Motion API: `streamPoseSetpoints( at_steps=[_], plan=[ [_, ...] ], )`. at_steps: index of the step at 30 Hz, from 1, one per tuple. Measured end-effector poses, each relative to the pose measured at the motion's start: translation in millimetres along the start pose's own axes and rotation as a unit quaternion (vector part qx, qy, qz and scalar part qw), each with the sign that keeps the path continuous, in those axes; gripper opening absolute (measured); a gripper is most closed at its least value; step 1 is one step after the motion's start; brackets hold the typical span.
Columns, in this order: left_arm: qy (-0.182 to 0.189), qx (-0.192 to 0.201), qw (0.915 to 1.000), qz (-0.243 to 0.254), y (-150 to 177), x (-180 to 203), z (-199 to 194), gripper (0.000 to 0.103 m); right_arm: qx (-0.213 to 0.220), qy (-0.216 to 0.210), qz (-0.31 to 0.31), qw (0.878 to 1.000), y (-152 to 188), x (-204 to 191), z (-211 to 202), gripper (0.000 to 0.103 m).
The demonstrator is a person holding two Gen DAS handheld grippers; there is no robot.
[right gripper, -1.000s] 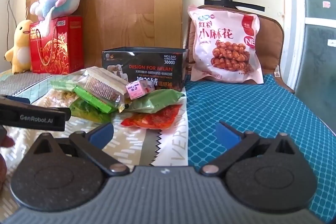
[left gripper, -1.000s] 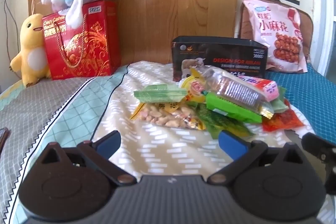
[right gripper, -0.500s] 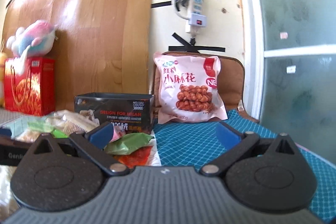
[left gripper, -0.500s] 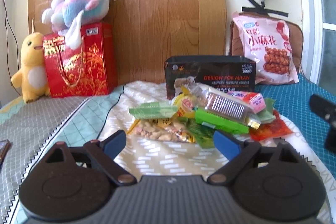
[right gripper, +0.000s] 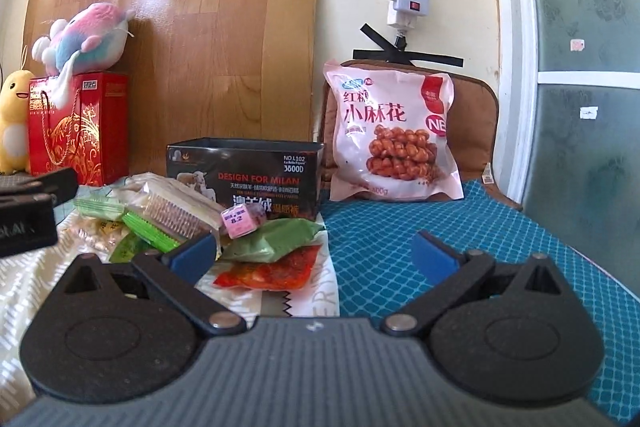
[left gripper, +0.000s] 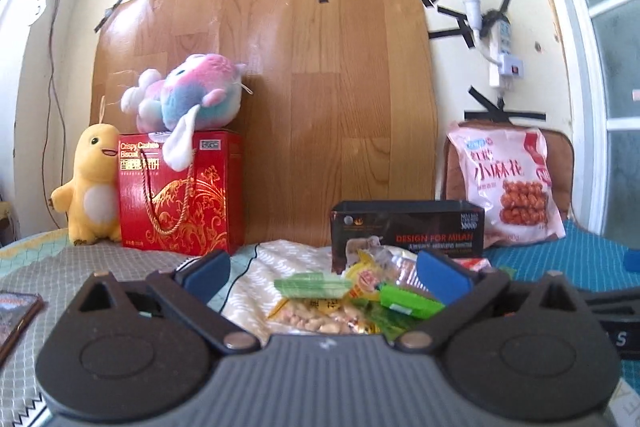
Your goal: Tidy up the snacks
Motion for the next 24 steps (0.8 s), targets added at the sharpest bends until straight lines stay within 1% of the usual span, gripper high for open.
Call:
streamPoseSetpoints(
  at_steps=[5, 6, 9, 12, 19, 24],
  plan=[
    [-0.002, -0.008, 0.9999, -0.009, -3.5, -4.4, 2.4, 0.103, -0.004, -0.005, 0.008, 1.000, -1.6, 2.3, 1.4, 0.103],
    [-0.002, -0.014, 0.9999, -0.005, 4.0, -1.1, 2.8, 0.103, -0.008, -0.005, 0.013, 1.000, -1.9, 3.7, 3.0, 0.103],
    [0.000, -0.010, 0.9999, 0.004, 5.0, 1.6, 0.7, 0.103, -0.019, -0.006, 0.028, 0.999, -1.8, 7.7, 6.9, 0.103],
    [0.004, -0.009, 1.0000, 0.002, 5.5, 1.0, -0.3, 0.103, -0.023, -0.007, 0.039, 0.999, -1.1, 10.4, 8.0, 0.103],
    [0.009, -0.010, 0.9999, -0.009, 4.7, -2.2, 0.2, 0.103, -0.022, -0.006, 0.035, 0.999, -1.1, 8.8, 6.5, 0.103],
    [0.011, -0.018, 0.9998, -0.006, 4.2, -2.2, 1.3, 0.103, -0.022, -0.007, 0.037, 0.999, -1.6, 9.6, 6.7, 0.103]
  ],
)
Point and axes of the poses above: each gripper's, at about its wrist camera, not at the fingertips, and z roughly the way its jaws point, x to its right, y to its underside, the point moved 2 cm from there along z, roughly the way its jaws point, and after that the axes turned 11 degrees about y, right-handed, at the moved point
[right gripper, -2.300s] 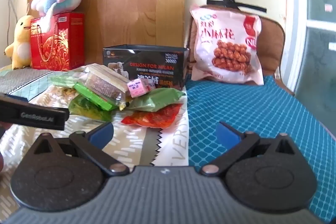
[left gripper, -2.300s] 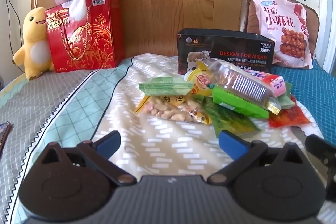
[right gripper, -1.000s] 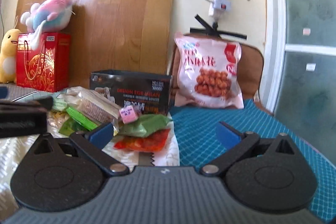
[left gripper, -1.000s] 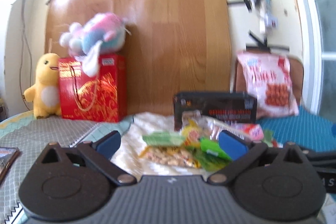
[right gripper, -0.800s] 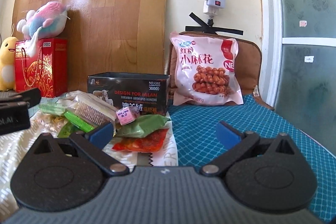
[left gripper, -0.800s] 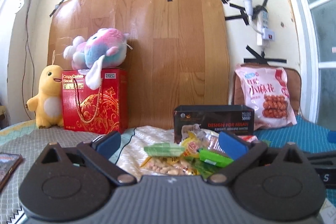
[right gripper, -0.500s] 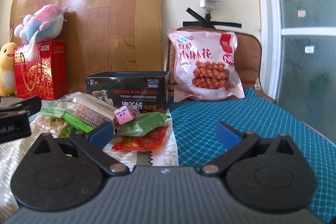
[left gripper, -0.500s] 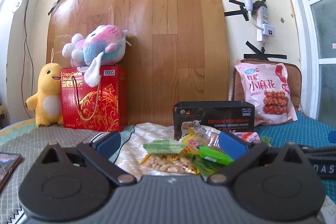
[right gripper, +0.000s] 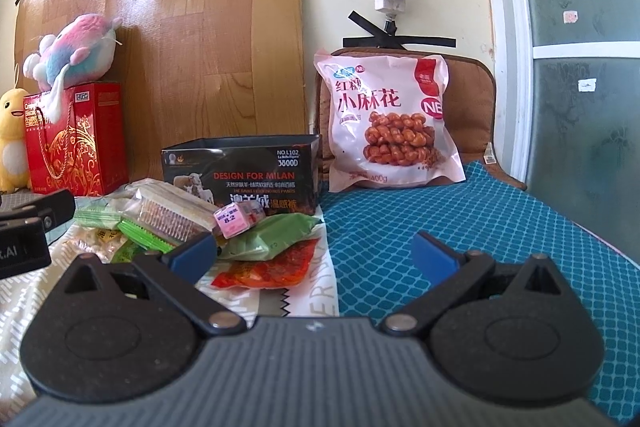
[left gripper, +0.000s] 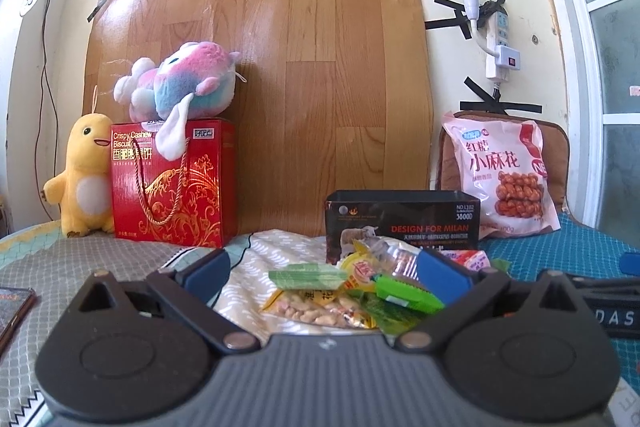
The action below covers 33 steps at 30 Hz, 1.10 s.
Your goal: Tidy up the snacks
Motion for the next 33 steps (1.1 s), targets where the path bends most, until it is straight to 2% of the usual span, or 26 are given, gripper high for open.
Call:
streamPoseSetpoints(
  at_steps=[13, 33],
  plan=[
    [-0.004, -0.035, 0.9982, -0.047, -0.8, -16.4, 8.7, 0.103, 0.005, -0.005, 0.003, 1.000, -0.4, 1.4, -0.8, 0.103],
    [-0.003, -0.036, 0.9986, -0.039, -0.5, -11.4, 8.1, 0.103, 0.007, -0.006, 0.006, 1.000, -1.0, 1.0, -1.6, 0.103]
  ],
)
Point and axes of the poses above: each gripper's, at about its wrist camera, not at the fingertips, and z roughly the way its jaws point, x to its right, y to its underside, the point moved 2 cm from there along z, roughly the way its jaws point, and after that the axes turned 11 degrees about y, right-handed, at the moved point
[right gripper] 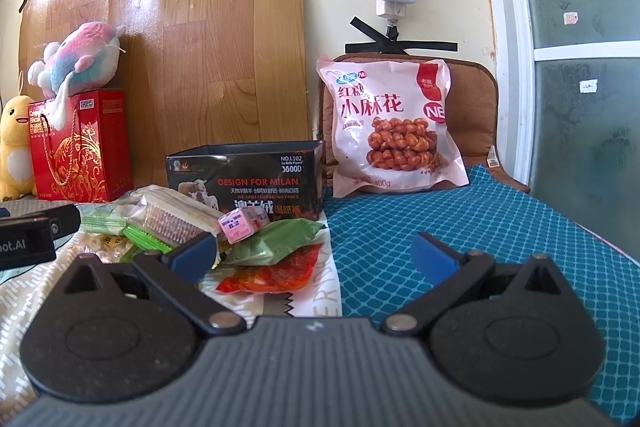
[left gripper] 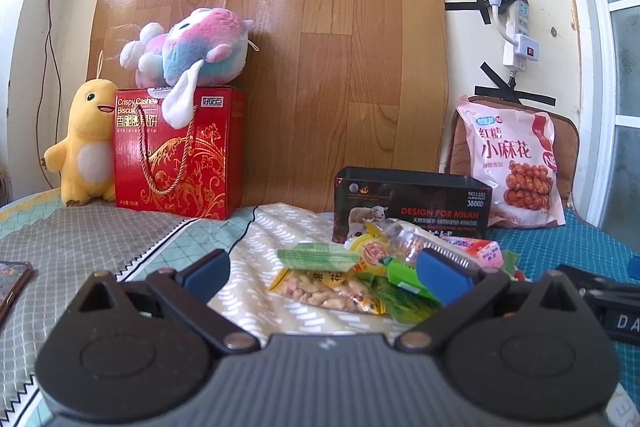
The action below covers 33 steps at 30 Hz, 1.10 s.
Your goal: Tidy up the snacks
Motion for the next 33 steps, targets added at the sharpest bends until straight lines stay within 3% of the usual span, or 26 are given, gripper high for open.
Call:
streamPoseSetpoints(
  at_steps=[33],
  plan=[
    [0.005, -0.001, 1.0000, 0.000, -0.3, 0.0, 0.7, 0.103, 0.007, -0.005, 0.002, 1.000, -1.1, -1.1, -2.3, 0.103]
  ],
)
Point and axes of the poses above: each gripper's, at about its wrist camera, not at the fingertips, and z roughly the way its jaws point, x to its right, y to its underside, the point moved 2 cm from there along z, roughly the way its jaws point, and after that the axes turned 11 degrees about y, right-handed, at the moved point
